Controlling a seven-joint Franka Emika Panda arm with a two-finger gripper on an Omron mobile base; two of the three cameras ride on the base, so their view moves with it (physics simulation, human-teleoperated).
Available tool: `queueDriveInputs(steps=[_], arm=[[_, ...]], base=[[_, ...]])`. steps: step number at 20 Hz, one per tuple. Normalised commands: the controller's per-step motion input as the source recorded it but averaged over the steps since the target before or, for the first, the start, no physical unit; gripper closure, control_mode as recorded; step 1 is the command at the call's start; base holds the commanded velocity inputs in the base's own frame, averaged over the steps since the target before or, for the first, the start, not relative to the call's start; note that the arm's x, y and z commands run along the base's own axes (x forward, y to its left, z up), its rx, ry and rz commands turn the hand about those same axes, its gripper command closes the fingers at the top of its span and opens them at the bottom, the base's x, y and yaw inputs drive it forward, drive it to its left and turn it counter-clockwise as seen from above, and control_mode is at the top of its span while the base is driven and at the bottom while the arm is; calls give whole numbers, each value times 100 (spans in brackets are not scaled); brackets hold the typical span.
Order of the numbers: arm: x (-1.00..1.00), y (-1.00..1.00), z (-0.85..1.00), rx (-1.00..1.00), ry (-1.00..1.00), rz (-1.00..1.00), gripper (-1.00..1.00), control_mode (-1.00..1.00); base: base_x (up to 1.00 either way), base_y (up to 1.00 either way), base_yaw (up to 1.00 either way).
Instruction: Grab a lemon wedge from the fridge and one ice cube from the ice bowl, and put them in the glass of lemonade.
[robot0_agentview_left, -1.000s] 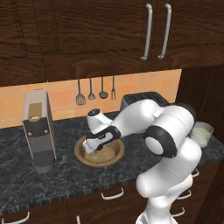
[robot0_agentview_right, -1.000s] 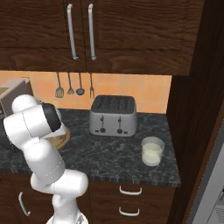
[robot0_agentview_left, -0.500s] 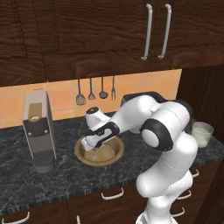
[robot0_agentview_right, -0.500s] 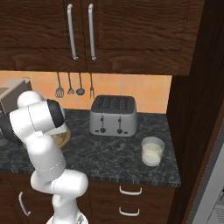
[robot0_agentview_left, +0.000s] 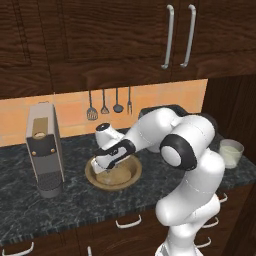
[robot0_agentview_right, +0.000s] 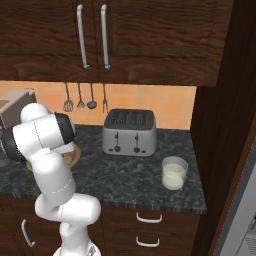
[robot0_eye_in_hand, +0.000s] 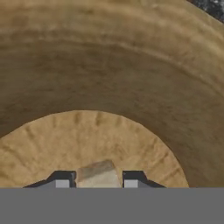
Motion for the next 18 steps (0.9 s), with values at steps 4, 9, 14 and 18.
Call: queueDriveInputs(steps=[4, 9, 14, 18], arm=[[0, 4, -10, 0, 0, 0, 100, -100], [-23, 0, 0, 0, -3, 0, 100, -100], [-81, 0, 47, 0, -21, -1, 100, -100], [-73, -17, 73, -1, -15, -1, 100, -100]], base=[[0, 0, 0], [0, 0, 0], [0, 0, 0], [0, 0, 0]])
